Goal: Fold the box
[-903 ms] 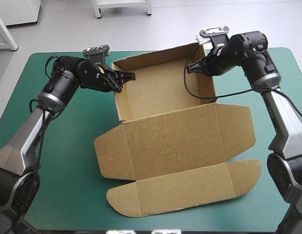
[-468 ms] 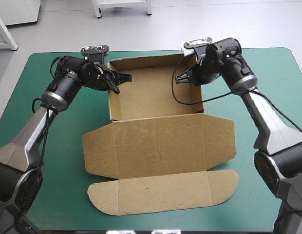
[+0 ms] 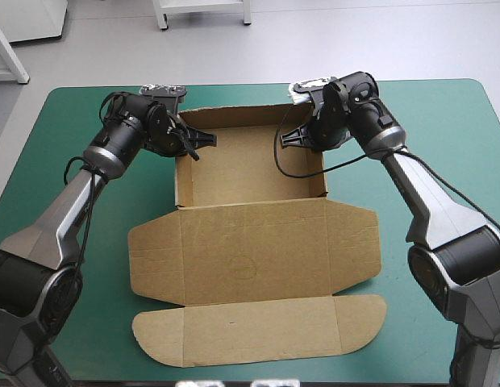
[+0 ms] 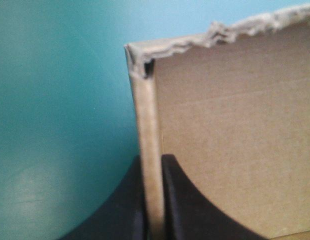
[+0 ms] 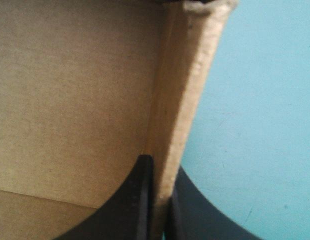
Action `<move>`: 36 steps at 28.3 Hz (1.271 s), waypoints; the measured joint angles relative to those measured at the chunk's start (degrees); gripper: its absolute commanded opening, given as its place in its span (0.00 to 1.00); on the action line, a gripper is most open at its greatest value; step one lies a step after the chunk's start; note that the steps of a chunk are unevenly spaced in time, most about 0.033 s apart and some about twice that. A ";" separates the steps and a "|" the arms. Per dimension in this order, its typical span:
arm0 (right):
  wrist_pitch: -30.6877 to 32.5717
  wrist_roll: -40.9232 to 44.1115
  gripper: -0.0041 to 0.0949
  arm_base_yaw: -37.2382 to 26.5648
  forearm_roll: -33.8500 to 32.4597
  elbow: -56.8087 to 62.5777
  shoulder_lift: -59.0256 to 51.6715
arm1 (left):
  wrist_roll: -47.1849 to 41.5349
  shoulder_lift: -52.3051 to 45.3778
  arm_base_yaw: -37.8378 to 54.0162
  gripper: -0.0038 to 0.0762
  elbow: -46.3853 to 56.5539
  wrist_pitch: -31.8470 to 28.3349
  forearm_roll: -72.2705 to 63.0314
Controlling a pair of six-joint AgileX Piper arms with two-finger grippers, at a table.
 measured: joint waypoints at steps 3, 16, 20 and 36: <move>0.00 0.28 0.04 0.14 0.14 0.00 0.84 | 0.07 0.95 0.00 0.04 -0.09 0.11 0.84; -0.26 0.60 0.04 0.08 -1.32 -0.05 6.11 | 0.02 7.79 0.00 0.04 -0.73 -1.88 0.57; -0.73 0.67 0.04 -0.29 -1.32 -0.71 7.46 | 0.02 9.23 0.00 0.04 -0.99 -3.19 0.95; -3.72 0.55 0.22 -1.70 0.45 -0.93 10.21 | 0.34 13.34 0.24 0.14 -3.55 -2.36 1.18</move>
